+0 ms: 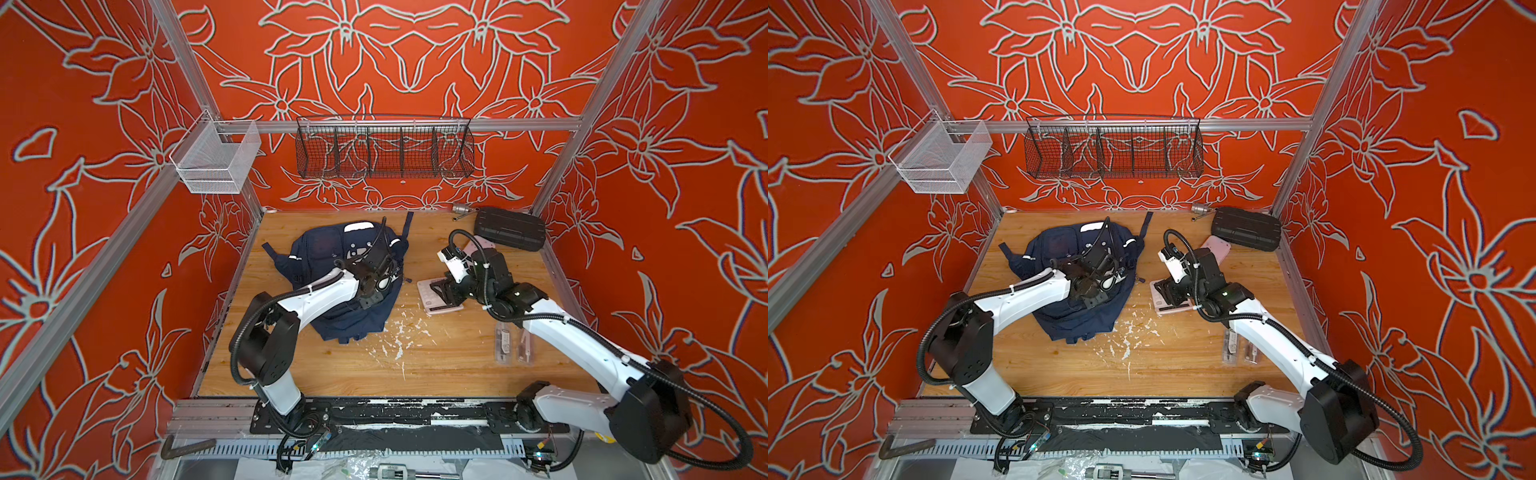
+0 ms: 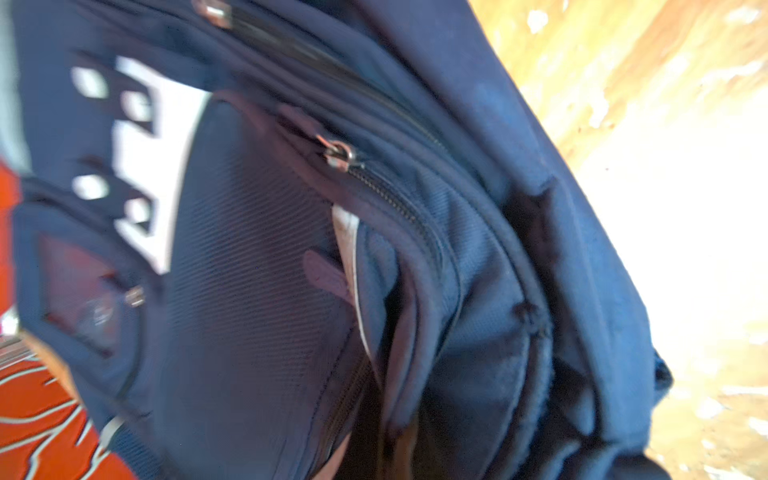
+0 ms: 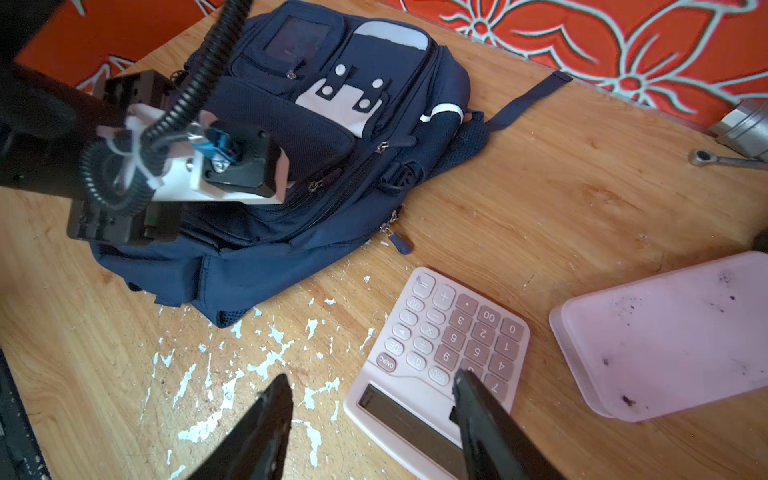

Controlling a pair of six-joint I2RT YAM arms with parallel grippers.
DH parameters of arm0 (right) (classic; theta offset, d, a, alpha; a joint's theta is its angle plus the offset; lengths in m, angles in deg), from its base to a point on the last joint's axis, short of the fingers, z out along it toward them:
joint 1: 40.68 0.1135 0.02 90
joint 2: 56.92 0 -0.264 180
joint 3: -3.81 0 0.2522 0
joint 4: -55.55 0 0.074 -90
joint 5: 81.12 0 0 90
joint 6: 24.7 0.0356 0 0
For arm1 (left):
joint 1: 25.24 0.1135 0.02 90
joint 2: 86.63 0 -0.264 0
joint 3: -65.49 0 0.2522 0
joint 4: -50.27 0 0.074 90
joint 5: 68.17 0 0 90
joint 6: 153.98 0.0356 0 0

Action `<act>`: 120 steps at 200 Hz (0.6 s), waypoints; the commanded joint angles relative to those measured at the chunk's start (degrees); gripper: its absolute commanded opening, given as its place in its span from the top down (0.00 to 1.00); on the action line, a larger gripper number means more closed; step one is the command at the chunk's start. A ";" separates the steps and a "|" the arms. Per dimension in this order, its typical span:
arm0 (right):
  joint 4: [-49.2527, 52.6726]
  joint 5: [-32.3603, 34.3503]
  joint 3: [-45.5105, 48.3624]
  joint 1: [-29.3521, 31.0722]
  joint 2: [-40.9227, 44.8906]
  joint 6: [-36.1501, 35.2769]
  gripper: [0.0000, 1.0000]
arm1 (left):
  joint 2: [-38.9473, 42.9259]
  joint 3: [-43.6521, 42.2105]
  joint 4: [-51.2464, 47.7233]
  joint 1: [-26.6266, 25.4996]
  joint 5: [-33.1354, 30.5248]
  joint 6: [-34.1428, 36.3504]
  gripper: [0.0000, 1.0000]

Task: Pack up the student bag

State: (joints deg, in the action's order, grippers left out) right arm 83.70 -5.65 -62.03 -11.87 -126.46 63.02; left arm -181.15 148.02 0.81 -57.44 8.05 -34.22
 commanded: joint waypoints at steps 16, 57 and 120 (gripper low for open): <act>-0.62 -2.67 -4.73 0.13 -3.82 -2.65 0.40 | 12.26 -2.31 2.09 0.39 -0.55 0.12 1.00; -3.61 -7.91 -9.29 0.08 -11.33 -9.13 0.41 | 19.55 -5.18 2.27 0.38 1.53 0.91 1.00; 3.99 -18.68 -27.23 -0.08 -30.98 -23.19 0.50 | 25.66 -7.41 2.80 0.61 2.38 2.66 1.00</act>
State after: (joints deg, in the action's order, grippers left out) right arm 83.52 -18.61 -82.70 -11.87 -152.45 48.77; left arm -159.95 140.42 -0.26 -57.05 9.25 -33.26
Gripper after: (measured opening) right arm 0.504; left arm 0.065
